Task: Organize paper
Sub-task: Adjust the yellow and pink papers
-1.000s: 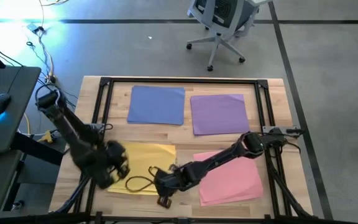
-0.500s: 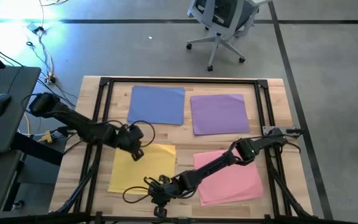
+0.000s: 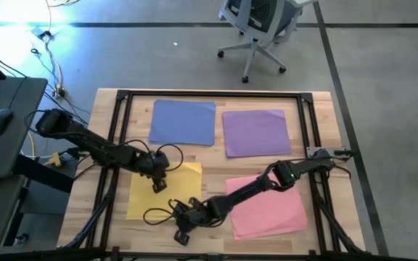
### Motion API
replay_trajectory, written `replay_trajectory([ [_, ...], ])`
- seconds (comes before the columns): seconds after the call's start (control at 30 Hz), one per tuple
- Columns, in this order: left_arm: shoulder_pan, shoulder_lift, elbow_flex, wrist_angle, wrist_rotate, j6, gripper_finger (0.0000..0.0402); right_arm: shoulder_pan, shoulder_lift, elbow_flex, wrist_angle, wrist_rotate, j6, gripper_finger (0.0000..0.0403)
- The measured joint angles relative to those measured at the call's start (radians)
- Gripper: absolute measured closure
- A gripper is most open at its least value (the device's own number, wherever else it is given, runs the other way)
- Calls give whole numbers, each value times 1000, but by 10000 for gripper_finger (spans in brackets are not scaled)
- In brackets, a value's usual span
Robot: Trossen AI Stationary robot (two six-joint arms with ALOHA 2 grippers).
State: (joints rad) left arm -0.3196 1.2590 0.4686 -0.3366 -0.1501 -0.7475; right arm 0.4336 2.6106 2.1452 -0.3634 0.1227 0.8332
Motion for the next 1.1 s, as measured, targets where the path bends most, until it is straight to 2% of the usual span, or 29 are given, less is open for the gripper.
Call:
replay_trajectory([
  [0.17,-17,-1,0,5,-8,1,401,16,-9,0,3,11,20,403],
  [0.37,-14,-1,9,10,-28,25,401,37,-32,1,57,-37,-27,403],
  [0.6,7,0,7,18,-69,49,401,7,-25,1,24,17,-30,403],
  [0.73,15,17,-2,53,-21,104,401,-22,-25,1,-44,26,-30,403],
  [0.9,5,61,-3,160,93,157,401,-55,-24,0,-111,45,-27,403],
  [1.1,-9,70,16,130,85,150,401,-49,-41,0,-88,42,-26,403],
])
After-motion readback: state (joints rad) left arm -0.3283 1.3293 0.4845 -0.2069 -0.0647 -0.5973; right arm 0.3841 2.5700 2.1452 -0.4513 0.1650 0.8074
